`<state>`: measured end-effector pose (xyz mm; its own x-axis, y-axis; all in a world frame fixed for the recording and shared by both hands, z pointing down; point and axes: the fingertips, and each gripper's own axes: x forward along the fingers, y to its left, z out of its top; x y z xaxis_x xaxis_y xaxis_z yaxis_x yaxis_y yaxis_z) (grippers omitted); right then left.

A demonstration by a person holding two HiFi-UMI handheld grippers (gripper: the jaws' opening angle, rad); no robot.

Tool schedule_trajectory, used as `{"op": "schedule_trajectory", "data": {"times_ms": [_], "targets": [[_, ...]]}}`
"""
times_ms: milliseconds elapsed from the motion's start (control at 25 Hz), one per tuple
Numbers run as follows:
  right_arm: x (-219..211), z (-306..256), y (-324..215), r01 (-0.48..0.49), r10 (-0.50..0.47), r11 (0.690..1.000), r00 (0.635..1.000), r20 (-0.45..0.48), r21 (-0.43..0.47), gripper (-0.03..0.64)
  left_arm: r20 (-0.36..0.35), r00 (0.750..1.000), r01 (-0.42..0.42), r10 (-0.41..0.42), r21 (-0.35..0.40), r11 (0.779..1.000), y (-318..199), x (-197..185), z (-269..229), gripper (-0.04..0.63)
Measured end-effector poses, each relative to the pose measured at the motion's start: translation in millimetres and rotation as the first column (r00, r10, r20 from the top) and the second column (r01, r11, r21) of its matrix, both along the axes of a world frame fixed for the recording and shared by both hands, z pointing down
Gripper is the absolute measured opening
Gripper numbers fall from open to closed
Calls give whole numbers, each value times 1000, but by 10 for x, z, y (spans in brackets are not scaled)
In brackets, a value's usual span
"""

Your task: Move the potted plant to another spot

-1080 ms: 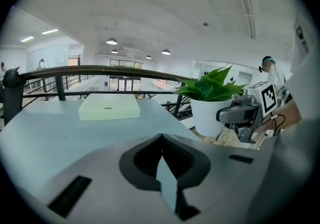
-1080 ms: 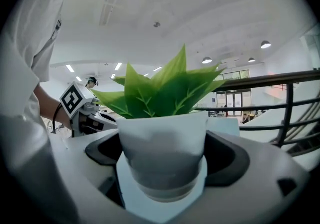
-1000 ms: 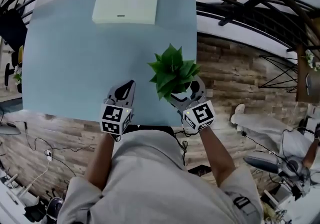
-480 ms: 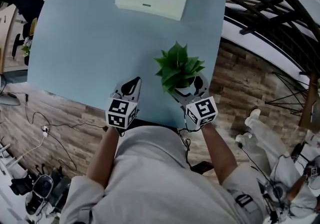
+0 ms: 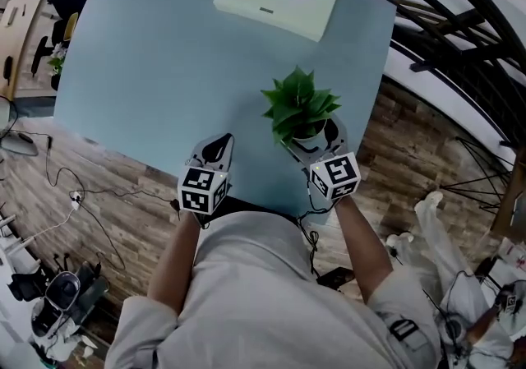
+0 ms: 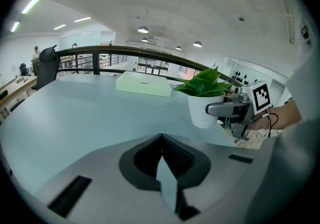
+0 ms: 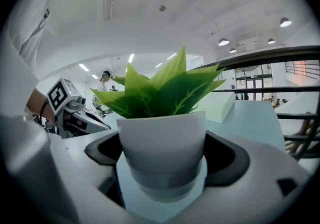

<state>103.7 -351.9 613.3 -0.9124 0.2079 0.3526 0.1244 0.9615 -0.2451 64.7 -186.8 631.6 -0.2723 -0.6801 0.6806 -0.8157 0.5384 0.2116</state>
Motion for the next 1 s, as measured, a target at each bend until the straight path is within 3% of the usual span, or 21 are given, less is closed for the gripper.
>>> {"op": "schedule_trajectory", "data": {"times_ms": [200, 840, 1000], "targets": [[-142, 28, -30, -19, 19, 1000, 1000, 8, 11, 500, -6, 1000, 10, -10, -11, 1000, 2, -92, 94, 12], [-714, 250, -428, -132, 132, 991, 991, -5, 31, 500, -15, 1000, 3, -2, 57, 998, -661, -607, 286, 12], [-804, 342, -497, -151, 152, 988, 988, -23, 39, 500, -43, 998, 48, -46, 47, 998, -550, -671, 367, 12]]}}
